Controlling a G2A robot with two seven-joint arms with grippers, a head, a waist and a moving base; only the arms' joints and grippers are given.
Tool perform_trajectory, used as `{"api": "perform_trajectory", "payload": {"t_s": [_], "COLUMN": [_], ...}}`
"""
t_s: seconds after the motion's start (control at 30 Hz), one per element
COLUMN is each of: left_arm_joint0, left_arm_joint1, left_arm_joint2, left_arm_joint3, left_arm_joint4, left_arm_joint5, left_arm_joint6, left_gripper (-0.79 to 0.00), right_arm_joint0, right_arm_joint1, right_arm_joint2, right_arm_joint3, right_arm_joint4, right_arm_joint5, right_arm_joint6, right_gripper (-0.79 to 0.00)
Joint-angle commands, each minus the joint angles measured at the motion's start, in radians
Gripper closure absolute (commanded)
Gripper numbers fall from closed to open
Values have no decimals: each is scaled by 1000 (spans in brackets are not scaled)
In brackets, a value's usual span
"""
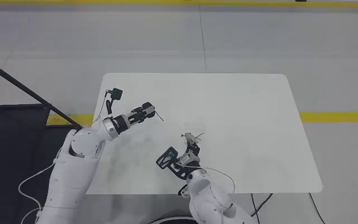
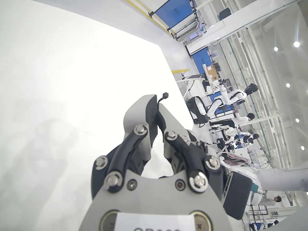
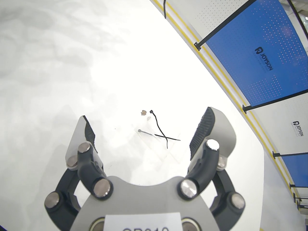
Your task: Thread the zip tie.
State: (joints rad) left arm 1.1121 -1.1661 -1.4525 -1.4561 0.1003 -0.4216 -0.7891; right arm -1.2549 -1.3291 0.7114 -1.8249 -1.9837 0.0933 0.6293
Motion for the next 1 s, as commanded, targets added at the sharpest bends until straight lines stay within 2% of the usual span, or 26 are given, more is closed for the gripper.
{"api": "perform_trajectory", "payload": {"t_s": [0.0, 0.1, 0.27, 0.63, 0.87, 0.9, 0.97], "left_arm_joint0": [0, 0, 0, 19, 22, 25, 31], "left_arm_joint1": [0, 0, 0, 3, 9, 10, 13], "left_arm_joint2": [0, 0, 0, 13, 4, -1, -14], "left_arm_joint3": [0, 0, 0, -36, -39, -41, -45], "left_arm_joint4": [0, 0, 0, 6, -17, -28, -42], "left_arm_joint5": [0, 0, 0, 30, 37, 35, 30], "left_arm_joint6": [0, 0, 0, 34, 46, 45, 39], "left_gripper": [0, 0, 0, 0, 0, 0, 0], "right_arm_joint0": [33, 87, 160, 158, 232, 245, 268], "right_arm_joint1": [-10, -30, -63, -66, -112, -121, -137], "right_arm_joint2": [-6, -12, -24, -25, -81, -90, -102], "right_arm_joint3": [-6, -5, 16, 29, 93, 103, 125], "right_arm_joint4": [13, 37, 77, 60, 15, 17, 23], "right_arm_joint5": [-39, -85, -107, -124, -135, -137, -142], "right_arm_joint6": [60, 165, 302, 292, 435, 454, 493], "right_gripper": [-760, -748, -785, -785, -785, -760, -659]}}
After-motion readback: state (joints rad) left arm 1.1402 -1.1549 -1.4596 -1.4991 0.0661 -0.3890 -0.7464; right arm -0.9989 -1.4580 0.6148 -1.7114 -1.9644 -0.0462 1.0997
